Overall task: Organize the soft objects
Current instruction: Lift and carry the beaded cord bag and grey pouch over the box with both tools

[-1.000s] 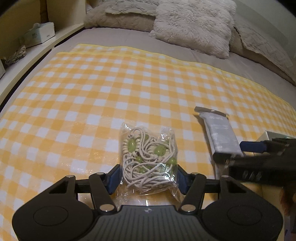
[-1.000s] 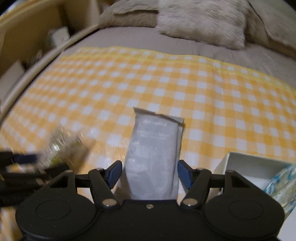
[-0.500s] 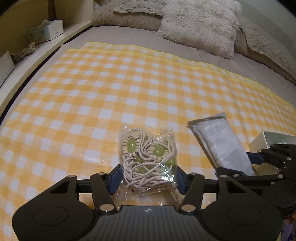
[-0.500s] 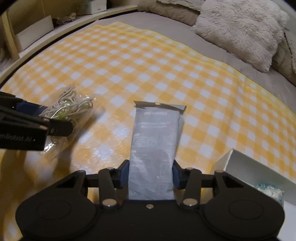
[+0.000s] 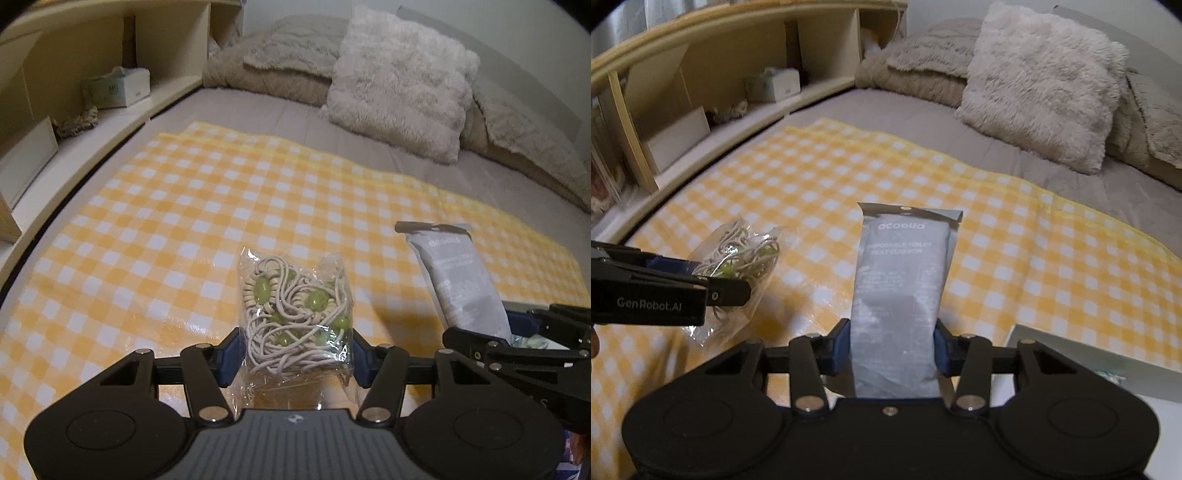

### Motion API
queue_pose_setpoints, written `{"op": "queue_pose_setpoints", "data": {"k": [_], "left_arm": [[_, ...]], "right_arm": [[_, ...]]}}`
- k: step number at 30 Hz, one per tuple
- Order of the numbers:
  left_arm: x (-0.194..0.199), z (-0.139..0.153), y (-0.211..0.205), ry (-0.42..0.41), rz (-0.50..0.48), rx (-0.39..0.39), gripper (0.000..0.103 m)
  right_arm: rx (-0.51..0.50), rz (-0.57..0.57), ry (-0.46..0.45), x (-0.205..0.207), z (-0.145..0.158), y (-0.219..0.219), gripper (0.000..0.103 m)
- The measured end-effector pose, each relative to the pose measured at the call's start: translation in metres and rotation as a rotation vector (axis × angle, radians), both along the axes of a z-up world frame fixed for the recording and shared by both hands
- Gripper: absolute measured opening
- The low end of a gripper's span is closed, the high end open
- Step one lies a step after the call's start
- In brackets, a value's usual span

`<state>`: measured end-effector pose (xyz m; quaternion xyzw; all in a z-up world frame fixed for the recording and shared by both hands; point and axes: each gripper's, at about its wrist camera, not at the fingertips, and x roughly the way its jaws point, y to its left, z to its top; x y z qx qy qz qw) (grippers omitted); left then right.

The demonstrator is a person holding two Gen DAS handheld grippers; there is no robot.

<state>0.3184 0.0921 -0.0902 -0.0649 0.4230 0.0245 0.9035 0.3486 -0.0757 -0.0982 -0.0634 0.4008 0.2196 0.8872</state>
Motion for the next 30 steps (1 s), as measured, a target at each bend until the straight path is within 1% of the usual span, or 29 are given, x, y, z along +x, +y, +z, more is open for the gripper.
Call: {"op": "queue_pose_setpoints", "data": {"k": [9, 13, 18, 22, 30], "left_arm": [[-0.027, 0.031, -0.011, -0.076, -0.006, 0.0, 0.058], [-0.039, 0.043, -0.02, -0.109, -0.021, 0.012, 0.058], [-0.051, 0.054, -0.028, -0.134, -0.037, 0.009, 0.058], [-0.062, 0.064, -0.035, -0.162, -0.052, 0.023, 0.058], [-0.079, 0.078, -0.046, -0.203, -0.076, 0.008, 0.058]], "right_arm": [[0.07, -0.059, -0.043, -0.025, 0.032, -0.029, 0.047], [0.086, -0.068, -0.066, -0.039, 0.044, -0.039, 0.047], [0.113, -0.077, -0.096, -0.056, 0.059, -0.05, 0.047], [0.118, -0.085, -0.12, -0.067, 0.07, -0.058, 0.047], [0.106, -0.118, -0.167, -0.089, 0.088, -0.086, 0.048]]}}
